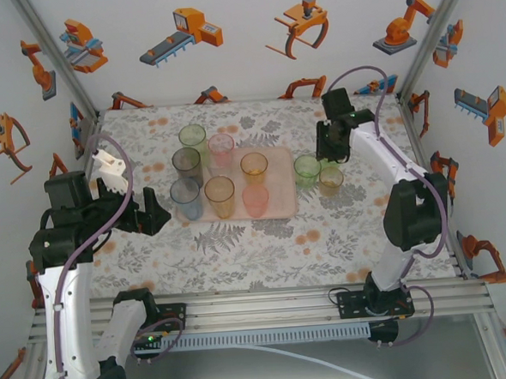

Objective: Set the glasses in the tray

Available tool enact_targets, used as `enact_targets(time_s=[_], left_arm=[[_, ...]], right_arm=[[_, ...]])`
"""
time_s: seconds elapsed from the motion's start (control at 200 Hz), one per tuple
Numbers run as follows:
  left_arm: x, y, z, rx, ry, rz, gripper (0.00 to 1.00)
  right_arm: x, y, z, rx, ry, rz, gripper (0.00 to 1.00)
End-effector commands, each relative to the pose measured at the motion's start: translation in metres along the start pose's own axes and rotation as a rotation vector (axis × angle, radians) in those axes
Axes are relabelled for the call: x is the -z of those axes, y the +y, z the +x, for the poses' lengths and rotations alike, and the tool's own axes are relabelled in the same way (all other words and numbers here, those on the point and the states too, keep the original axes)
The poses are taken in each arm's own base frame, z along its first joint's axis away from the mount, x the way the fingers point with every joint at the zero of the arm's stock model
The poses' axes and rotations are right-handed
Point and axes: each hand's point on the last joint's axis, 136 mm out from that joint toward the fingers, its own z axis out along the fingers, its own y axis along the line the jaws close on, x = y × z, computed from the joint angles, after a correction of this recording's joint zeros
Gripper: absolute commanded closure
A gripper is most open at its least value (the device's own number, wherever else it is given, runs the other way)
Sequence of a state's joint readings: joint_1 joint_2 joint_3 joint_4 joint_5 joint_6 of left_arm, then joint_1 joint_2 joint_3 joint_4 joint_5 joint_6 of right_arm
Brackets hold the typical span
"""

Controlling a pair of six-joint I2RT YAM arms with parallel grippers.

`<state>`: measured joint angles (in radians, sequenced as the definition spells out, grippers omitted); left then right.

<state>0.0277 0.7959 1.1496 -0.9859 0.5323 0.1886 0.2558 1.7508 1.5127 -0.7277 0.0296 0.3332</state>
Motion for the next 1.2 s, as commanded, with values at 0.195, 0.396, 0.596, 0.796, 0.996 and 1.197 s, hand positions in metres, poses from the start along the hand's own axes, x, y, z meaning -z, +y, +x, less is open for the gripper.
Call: enact_targets(time_s=[0.195,0.396,0.596,0.796,0.996,1.197], left_arm=[[-0.002,0.000,0.000,0.016,-0.004,0.013,0.03],[-0.002,0.000,0.001,0.016,-0.003,0.011,0.03],[-0.002,0.001,0.001,0.016,-0.003,0.008,0.03],[-0.003,0.000,0.000,0.020,-0.001,0.012,0.03],[-0.003,0.001,0.000,0.018,-0.002,0.010,0.03],[-0.003,0.000,0.000,0.020,-0.001,0.012,0.03]], right_arm=[[-0.015,0.000,0.002,0.003,0.013,-0.018,0.65],[-0.025,-0.001,0.006,0.011,0.034,-0.011,0.65],[-0.034,-0.001,0.010,0.014,0.053,-0.011,0.67],[-0.041,0.002,0.012,0.023,0.069,-0.027,0.67],[-0.047,0.001,0.013,0.031,0.082,-0.022,0.68],[-0.049,0.002,0.013,0.032,0.089,-0.026,0.70]])
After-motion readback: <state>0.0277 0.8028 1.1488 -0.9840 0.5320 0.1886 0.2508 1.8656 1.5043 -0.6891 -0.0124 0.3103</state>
